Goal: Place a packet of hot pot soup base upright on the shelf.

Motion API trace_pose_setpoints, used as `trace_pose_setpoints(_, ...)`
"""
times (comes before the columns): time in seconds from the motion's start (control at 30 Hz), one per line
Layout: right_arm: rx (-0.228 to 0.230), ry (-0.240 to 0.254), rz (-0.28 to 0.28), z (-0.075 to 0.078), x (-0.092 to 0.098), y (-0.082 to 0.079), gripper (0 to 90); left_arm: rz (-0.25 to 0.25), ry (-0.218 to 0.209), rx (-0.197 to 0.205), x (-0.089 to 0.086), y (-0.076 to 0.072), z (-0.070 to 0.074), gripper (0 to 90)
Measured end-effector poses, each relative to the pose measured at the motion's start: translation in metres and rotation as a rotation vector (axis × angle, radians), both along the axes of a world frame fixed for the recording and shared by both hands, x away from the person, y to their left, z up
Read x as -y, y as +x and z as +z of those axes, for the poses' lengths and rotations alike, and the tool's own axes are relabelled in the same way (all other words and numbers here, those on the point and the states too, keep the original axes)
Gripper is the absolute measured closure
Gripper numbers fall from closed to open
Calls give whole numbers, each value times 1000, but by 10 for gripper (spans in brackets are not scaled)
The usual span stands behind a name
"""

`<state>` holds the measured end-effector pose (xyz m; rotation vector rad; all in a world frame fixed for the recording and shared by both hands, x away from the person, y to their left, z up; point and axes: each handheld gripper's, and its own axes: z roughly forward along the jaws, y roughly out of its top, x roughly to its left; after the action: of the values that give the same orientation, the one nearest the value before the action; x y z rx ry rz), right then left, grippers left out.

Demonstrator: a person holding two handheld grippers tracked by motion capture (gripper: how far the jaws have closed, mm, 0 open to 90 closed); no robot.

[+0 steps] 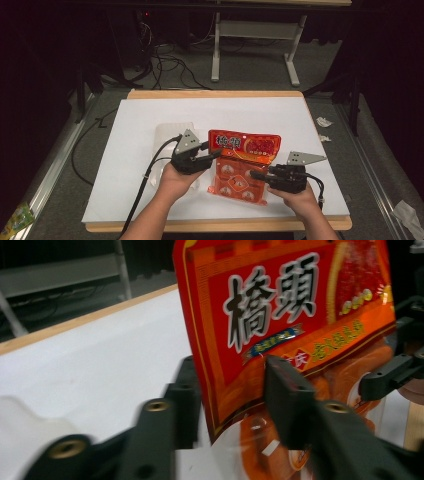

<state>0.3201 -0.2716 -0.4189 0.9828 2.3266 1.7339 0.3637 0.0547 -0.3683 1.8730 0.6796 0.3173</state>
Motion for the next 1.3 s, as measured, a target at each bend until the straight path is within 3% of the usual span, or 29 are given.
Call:
trace_pose_setpoints(0.1, 15, 6, -20, 3, -1, -2, 716, 31, -4, 19, -17, -2, 4, 465)
trace_pose_setpoints(0.37, 87, 29, -94, 19, 3, -11, 718, 160, -37, 48, -86, -7, 7, 414)
trace_pose_setpoints(0.5, 135, 19, -143, 28, 7, -16, 718, 234, -23, 79, -123, -13, 6, 376)
trace_pose_setpoints(0.6, 156, 41, -179, 36, 9, -20, 717, 300, -5, 89, -153, -19, 0, 345)
trace_pose_setpoints(0.7, 196, 55, -207, 45, 7, -25, 717, 363, 42, 98, -176, -25, -10, 314)
trace_pose_setpoints(0.8, 226, 36, -236, 52, -2, -29, 719, 406, 52, 67, -198, -30, -27, 308)
trace_pose_setpoints(0.9, 245, 5, -258, 57, -15, -31, 719, 431, 57, 46, -213, -34, -44, 301)
trace_pose_setpoints(1.0, 265, 12, -261, 61, -24, -29, 719, 448, 34, 34, -224, -35, -50, 301)
trace_pose_setpoints(1.17, 291, 57, -278, 70, -45, -27, 718, 468, 52, 54, -236, -37, -58, 297)
trace_pose_setpoints(1.3, 316, 60, -267, 78, -72, -24, 718, 446, 87, 72, -234, -38, -64, 288)
